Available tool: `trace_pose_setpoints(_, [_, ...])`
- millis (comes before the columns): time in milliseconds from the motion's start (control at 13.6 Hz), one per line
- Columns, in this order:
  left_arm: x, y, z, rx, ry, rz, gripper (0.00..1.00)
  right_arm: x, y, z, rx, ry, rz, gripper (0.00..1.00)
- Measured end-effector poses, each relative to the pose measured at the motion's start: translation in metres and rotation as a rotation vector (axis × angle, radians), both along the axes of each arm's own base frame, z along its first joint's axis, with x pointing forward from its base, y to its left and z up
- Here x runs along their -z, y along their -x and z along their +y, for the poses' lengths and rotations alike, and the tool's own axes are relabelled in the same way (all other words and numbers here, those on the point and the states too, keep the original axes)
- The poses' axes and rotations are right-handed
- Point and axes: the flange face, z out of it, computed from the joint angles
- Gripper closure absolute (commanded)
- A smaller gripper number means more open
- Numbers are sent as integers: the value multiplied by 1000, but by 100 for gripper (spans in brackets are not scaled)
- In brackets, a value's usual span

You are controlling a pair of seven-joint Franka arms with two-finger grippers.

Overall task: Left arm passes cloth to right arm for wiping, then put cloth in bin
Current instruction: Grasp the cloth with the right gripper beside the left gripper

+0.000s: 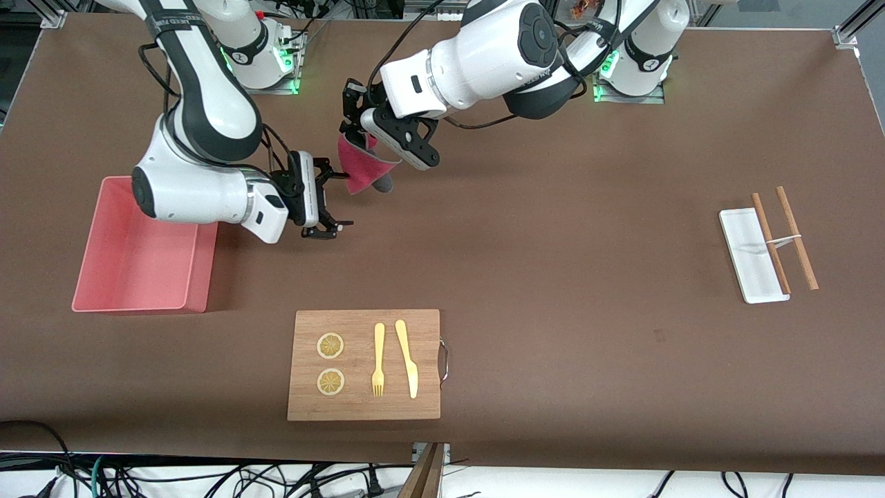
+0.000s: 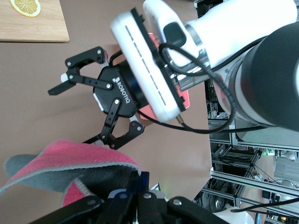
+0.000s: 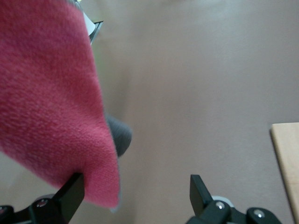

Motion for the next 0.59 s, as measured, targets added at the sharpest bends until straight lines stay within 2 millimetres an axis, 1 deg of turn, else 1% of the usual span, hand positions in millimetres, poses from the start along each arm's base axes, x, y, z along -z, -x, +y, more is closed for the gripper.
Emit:
trace_pose_setpoints(147, [0,0,0,0,0,0,100,1,3,-5,-28,-11,-2,0])
trace_pose_setpoints(221, [0,0,0,-1,0,0,100,-1,2,-15,-44,-24,-3,0])
trace_pose_setpoints(442, [0,0,0,-1,0,1,100,-12,-1,-61,-85,-78,0,0])
trace_pose_setpoints(516, [0,0,0,-1,0,1,100,-17,2,-69,-90,-85,-4,0])
trace_pose_setpoints(589, [0,0,0,-1,0,1,100,-19,7,-71,-96,-87,-9,0])
